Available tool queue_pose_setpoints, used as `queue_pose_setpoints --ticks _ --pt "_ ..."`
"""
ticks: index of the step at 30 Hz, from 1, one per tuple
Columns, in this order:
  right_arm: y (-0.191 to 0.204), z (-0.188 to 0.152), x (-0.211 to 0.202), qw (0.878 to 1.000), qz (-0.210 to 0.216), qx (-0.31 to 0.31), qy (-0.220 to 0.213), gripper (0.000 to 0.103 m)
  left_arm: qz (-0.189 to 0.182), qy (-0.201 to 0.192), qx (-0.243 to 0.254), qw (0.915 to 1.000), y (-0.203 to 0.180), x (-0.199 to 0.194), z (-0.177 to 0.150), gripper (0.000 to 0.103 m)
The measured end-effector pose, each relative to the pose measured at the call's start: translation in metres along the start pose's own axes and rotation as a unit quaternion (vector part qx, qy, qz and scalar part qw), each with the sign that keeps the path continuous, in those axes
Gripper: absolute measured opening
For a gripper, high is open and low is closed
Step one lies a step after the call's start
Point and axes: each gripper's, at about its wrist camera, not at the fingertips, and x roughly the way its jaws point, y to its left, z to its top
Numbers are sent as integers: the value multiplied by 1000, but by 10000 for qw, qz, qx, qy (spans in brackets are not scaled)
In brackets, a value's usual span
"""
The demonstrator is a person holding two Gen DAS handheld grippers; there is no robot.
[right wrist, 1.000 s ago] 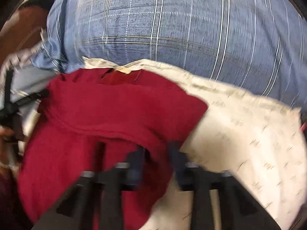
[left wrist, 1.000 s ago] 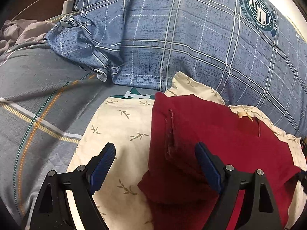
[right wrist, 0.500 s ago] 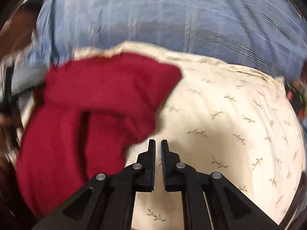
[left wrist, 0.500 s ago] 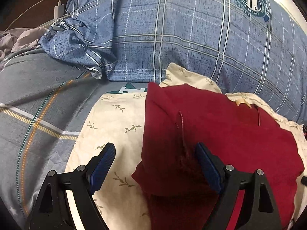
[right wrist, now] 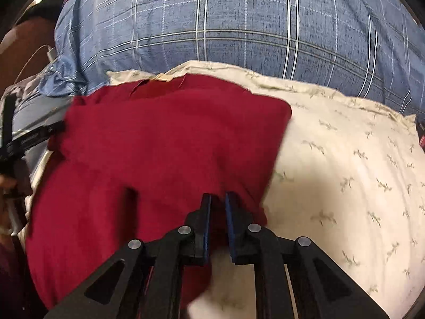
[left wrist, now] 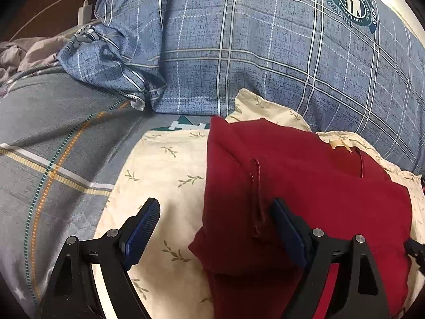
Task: Fold small clothes
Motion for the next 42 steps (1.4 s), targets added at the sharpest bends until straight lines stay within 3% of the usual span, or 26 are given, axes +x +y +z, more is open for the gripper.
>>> queue_pose_setpoints --ticks 1,3,4,5,7,9,10,11,13,16,19,21,27,31,33,36,38,41,42 --pt "-6 3 -5 9997 131 183 19 14 13 -17 19 10000 -1 -1 -1 85" --pt "-21 15 -13 9981 275 523 -162 34 62 -72 72 9999 -2 -4 -2 85" --pt "-26 21 -14 9973 213 641 -278 59 86 -96 99 9999 -3 -6 -3 85" --pt "-31 27 -15 9962 102 770 -392 75 114 -103 124 9998 -4 -6 -4 85" --pt "-44 42 -3 9928 94 1104 -465 75 135 -91 154 9997 -5 -5 -5 85" --pt "-55 53 23 9891 292 1442 -105 72 145 -50 158 9998 -6 -3 -6 85" --pt "-57 56 33 9877 392 1513 41 64 143 -36 156 9998 -6 -2 -5 85" --pt "-56 57 42 9872 503 1508 143 43 133 -31 151 9998 -5 -2 -5 85" --pt "-47 59 45 9926 229 1191 60 16 126 -22 158 9998 -6 -1 -3 85" --pt "-38 61 30 9961 -329 705 -416 9 120 -28 203 9997 -8 -1 -3 85" --pt "-50 61 38 9920 -1036 532 -483 8 8 71 299 9995 -14 4 -5 86" --pt "-57 55 46 9930 -868 749 -295 8 77 104 389 9992 -18 6 -8 85" --pt "-38 41 -9 9942 -288 774 -687 21 119 70 408 9991 -18 4 -8 85" --pt "-10 20 -4 9982 -425 279 -328 21 119 70 354 9993 -18 2 -10 85" --pt "-8 9 9 9974 -671 222 -104 21 116 58 328 9994 -18 1 -11 85" --pt "-17 5 -3 9974 -594 397 -96 22 111 31 280 9995 -16 -2 -16 85" --pt "-24 3 -32 9975 -319 609 -180 27 45 21 179 9998 -12 -9 -19 85" --pt "-26 -7 -80 9974 -453 429 -371 57 -66 -7 134 9999 -6 -24 -27 85" --pt "-28 -13 -96 9974 -483 360 -387 59 -50 -20 169 9998 -5 -31 -31 85"
